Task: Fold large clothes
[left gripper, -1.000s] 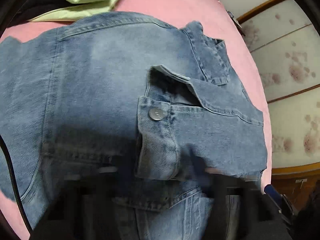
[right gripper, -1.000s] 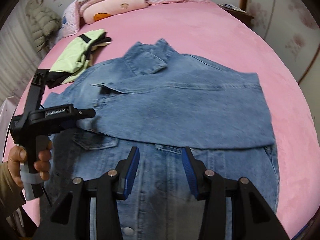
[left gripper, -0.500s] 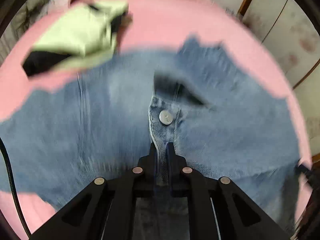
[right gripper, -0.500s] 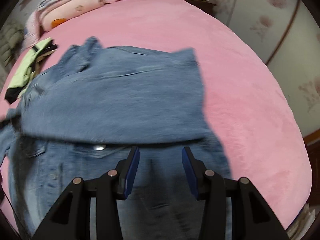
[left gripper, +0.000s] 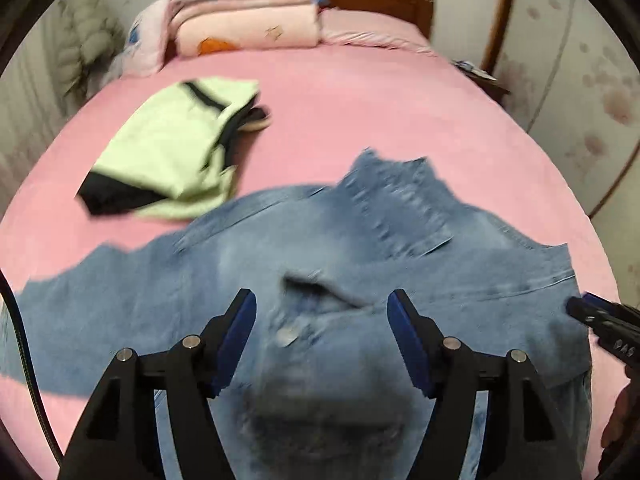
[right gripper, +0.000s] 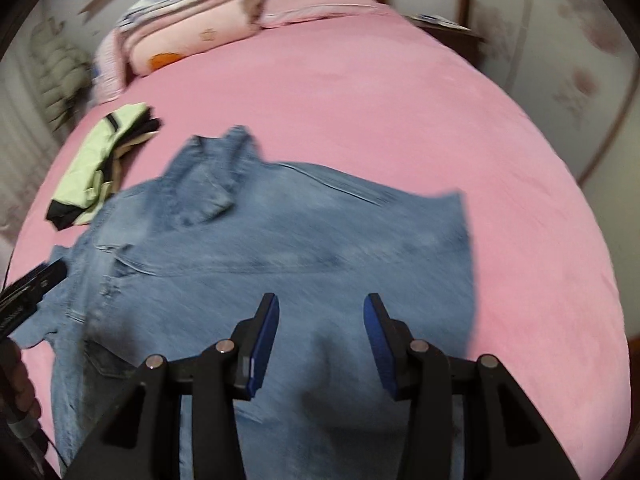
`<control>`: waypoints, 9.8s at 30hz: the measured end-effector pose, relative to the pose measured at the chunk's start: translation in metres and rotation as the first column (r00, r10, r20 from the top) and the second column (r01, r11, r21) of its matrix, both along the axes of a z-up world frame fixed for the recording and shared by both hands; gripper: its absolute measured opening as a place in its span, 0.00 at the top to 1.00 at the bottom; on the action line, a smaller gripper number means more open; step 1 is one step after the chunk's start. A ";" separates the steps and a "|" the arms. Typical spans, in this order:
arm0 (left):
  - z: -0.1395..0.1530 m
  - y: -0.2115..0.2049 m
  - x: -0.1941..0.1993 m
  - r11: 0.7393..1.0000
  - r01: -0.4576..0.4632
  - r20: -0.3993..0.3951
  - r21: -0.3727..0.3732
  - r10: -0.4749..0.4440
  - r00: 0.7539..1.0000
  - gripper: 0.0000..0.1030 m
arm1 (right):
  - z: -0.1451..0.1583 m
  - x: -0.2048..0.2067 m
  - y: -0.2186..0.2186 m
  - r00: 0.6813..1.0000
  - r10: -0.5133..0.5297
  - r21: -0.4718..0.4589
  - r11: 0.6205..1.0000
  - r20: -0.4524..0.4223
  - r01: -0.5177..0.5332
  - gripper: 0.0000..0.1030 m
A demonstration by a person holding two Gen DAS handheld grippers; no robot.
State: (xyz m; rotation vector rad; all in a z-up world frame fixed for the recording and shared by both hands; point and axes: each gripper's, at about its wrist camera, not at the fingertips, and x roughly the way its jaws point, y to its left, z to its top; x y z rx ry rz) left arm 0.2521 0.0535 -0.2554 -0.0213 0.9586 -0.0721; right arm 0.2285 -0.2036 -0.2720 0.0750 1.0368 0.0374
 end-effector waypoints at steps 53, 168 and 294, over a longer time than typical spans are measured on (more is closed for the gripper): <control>-0.086 0.038 -0.045 0.973 -0.161 -0.252 0.164 0.199 0.947 0.21 | -0.054 -0.051 -0.094 0.981 -0.099 -0.077 0.993 -0.169 0.087 0.50; -0.023 0.533 -0.121 0.673 -0.620 -0.235 -0.404 0.579 0.781 0.82 | 0.012 -0.072 0.456 0.941 0.255 0.075 0.967 -0.221 -0.244 0.67; -0.094 0.179 0.091 0.998 0.016 -0.256 -0.068 -0.033 0.966 0.64 | -0.081 0.065 0.012 0.984 0.045 0.180 0.984 -0.172 -0.013 0.58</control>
